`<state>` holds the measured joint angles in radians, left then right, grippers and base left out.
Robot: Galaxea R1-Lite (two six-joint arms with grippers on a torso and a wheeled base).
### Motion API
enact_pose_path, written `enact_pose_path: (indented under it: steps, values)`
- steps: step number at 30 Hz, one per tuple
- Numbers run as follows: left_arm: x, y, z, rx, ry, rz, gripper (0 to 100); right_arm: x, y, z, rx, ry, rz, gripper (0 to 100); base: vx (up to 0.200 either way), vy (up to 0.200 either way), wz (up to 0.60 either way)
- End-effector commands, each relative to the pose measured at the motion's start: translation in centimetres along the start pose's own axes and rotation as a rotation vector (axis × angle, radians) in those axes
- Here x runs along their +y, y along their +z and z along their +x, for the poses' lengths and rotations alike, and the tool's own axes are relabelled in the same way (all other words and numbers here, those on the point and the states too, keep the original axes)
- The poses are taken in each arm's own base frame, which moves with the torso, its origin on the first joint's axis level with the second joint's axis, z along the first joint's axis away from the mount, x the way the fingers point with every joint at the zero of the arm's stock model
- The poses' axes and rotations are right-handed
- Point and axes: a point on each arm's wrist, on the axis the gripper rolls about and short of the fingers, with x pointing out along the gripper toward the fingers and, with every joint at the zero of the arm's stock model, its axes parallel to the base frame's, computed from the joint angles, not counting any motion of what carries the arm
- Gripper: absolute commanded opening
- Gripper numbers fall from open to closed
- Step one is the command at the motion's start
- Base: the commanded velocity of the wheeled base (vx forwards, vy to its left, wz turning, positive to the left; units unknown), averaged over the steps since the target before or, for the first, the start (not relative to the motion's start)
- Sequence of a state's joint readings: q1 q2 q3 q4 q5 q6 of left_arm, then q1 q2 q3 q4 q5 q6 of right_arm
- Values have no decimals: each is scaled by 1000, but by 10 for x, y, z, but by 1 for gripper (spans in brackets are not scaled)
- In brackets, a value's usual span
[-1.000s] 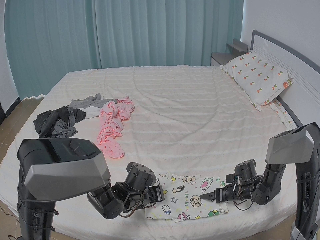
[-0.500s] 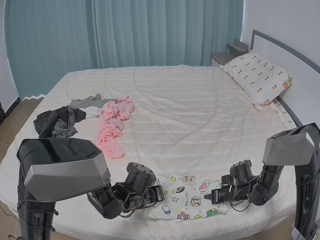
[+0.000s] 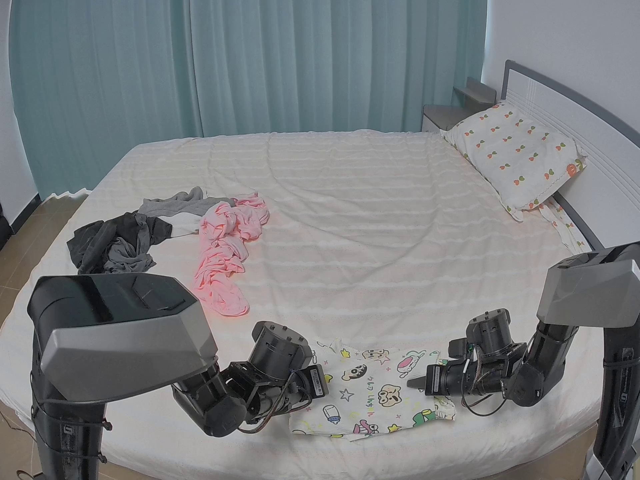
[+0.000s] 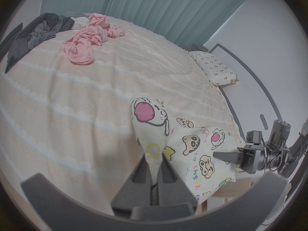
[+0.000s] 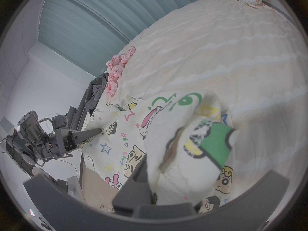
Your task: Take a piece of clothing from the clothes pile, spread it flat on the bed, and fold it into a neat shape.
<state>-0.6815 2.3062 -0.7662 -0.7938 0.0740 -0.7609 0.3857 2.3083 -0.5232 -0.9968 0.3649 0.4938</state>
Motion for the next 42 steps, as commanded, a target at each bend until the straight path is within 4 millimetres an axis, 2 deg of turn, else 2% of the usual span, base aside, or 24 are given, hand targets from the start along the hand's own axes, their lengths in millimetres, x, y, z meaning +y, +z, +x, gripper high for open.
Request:
enact_pose_path:
  steps: [1, 13, 20, 29, 37, 42]
  values:
    - [-5, 2, -5, -9, -17, -4, 0, 3, 3, -5, -14, 7, -5, 0, 0, -200, 0]
    - [-13, 8, -16, -31, -44, -3, 0, 5, 4, -7, -19, 10, -5, 0, 0, -200, 0]
    - [-20, 17, -38, -64, -81, -5, 0, 9, 3, -9, -23, 19, -13, 0, 0, -200, 0]
    - [-55, 29, -75, -118, -206, 7, 0, 14, 4, -15, -29, 37, -20, 0, 0, -200, 0]
    - [-65, 33, -79, -136, -241, 7, 0, 27, 16, -32, -111, 84, -1, 0, 0, -200, 0]
    - [-57, 30, -80, -126, -212, 2, 0, 25, 11, -26, -83, 77, 1, 0, 0, -200, 0]
